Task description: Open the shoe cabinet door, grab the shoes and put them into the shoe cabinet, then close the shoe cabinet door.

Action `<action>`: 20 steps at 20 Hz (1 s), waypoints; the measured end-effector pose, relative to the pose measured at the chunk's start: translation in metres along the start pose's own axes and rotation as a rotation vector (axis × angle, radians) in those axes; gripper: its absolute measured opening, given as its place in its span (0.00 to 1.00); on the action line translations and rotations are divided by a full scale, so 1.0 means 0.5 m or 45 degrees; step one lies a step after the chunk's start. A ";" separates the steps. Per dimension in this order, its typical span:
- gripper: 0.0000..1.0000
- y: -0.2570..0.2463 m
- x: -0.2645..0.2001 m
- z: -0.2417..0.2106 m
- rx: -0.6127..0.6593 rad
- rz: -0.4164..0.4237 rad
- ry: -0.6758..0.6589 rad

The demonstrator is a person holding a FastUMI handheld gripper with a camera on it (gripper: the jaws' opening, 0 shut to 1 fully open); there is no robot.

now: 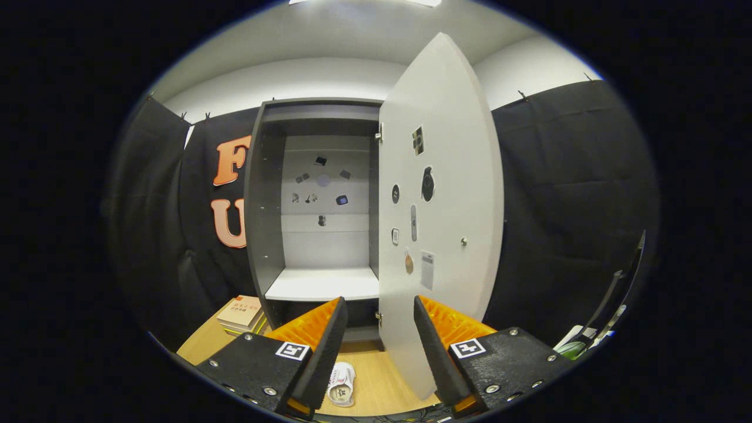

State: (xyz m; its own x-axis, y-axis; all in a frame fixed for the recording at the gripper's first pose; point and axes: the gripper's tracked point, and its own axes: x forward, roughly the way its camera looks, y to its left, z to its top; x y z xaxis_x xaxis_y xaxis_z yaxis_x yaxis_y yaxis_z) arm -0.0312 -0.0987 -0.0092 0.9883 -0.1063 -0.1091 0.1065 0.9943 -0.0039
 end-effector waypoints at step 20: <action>0.73 0.230 0.161 -0.607 0.047 0.253 0.711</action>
State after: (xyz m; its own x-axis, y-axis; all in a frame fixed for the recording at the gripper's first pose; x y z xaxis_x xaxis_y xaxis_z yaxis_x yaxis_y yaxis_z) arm 0.0278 0.0095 -0.3200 0.7839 0.1120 -0.6107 -0.0609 0.9927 0.1039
